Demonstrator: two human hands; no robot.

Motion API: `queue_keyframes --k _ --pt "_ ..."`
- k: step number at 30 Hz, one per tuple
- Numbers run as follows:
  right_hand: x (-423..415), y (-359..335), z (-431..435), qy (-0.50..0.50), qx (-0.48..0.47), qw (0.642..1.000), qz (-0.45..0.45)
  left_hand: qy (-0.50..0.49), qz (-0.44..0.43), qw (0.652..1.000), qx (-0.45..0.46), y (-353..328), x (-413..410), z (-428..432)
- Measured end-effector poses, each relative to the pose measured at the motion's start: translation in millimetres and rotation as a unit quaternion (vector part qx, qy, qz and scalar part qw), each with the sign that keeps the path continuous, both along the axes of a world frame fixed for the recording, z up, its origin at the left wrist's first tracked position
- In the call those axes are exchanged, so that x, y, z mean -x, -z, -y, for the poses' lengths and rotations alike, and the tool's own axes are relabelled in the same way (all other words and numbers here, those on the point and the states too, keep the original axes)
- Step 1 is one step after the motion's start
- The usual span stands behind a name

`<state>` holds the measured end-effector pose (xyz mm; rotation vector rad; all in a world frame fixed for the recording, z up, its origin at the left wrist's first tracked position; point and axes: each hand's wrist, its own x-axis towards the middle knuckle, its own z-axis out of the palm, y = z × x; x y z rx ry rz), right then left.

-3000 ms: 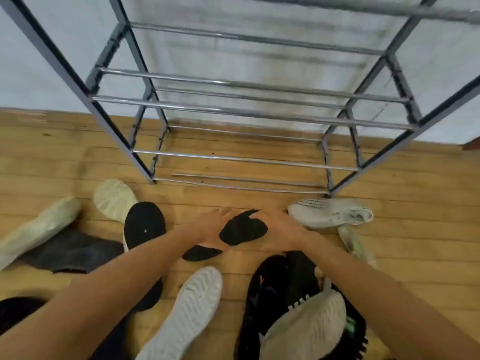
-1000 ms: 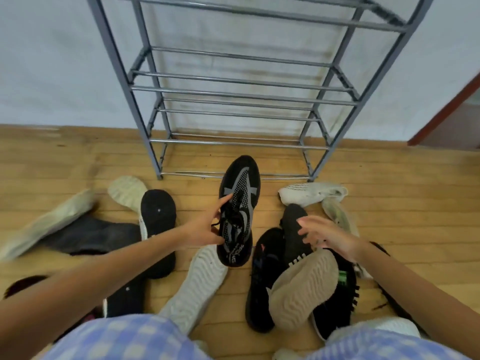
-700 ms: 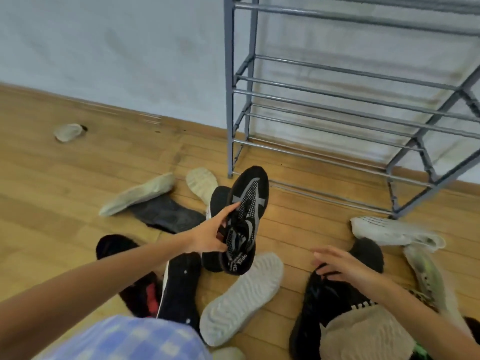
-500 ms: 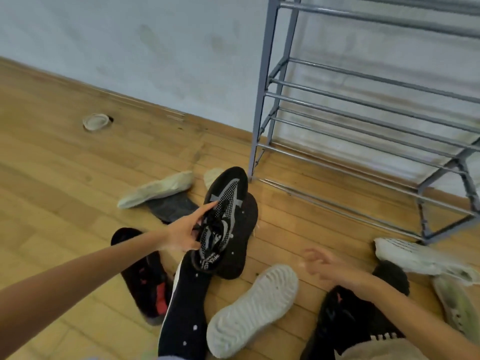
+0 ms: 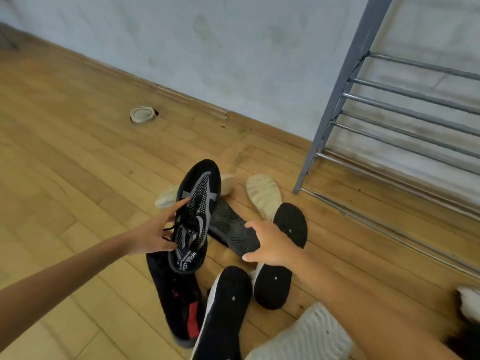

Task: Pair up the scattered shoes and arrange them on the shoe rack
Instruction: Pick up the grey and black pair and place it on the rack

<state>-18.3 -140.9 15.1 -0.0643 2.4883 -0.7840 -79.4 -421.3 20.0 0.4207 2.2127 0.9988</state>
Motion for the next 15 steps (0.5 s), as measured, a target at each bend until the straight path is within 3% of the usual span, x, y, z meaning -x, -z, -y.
queue_keyframes --k 4,8,15 --pt "4.5 51.3 42.1 0.027 -0.062 0.997 -0.031 -0.011 0.005 1.0 -0.005 4.6 1.9 6.4" --pt "0.9 86.9 55.3 0.039 -0.183 0.971 -0.146 -0.023 0.01 0.999 -0.022 10.2 5.8 0.7" --pt "11.7 100.7 55.2 0.037 -0.225 0.955 -0.191 -0.038 0.03 0.997 -0.058 19.1 9.7 -8.6"
